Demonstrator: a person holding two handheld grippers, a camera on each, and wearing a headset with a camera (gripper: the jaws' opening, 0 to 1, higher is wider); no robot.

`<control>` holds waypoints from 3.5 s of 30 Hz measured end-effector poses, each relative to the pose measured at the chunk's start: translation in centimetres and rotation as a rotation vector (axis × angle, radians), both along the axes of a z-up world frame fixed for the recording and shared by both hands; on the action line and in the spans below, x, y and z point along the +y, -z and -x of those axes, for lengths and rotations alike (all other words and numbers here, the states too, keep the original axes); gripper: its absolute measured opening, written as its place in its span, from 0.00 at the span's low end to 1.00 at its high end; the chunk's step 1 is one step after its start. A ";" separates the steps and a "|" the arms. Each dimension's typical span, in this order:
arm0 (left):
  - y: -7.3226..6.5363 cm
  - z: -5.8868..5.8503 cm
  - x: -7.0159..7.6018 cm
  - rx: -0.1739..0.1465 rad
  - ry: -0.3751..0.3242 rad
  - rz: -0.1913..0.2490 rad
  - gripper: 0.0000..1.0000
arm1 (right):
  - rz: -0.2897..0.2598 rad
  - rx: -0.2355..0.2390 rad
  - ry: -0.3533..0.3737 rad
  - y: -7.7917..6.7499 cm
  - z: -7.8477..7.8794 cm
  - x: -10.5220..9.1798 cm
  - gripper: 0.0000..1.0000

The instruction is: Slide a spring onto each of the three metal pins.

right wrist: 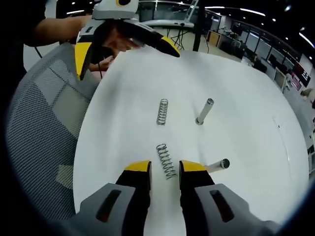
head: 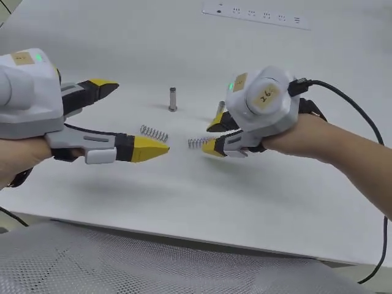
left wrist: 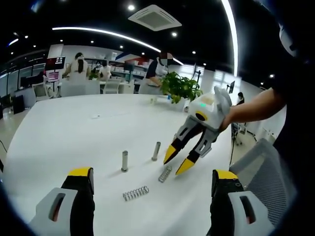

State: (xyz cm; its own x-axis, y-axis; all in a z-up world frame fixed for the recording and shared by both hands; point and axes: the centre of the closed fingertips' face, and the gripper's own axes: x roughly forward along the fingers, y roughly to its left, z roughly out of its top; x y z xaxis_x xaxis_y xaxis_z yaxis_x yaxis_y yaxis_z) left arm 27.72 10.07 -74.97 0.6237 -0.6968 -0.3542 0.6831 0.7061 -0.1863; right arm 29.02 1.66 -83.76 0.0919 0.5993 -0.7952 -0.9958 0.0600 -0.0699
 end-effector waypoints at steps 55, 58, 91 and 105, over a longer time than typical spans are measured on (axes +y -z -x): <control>-0.2 0.8 -0.7 0.007 0.033 -0.010 0.96 | 0.015 0.015 -0.017 -0.1 0.7 -1.9 0.08; -0.2 1.0 -1.0 0.011 0.046 -0.012 0.96 | 0.012 0.008 -0.033 -0.8 0.8 -2.2 0.08; 0.9 2.6 -8.8 -0.014 0.374 -0.078 0.59 | 0.003 -0.045 -0.090 -4.9 3.5 -4.0 0.08; 1.0 2.1 -11.3 -0.027 0.434 -0.063 0.32 | -0.029 -0.064 -0.088 -6.3 3.8 -4.3 0.08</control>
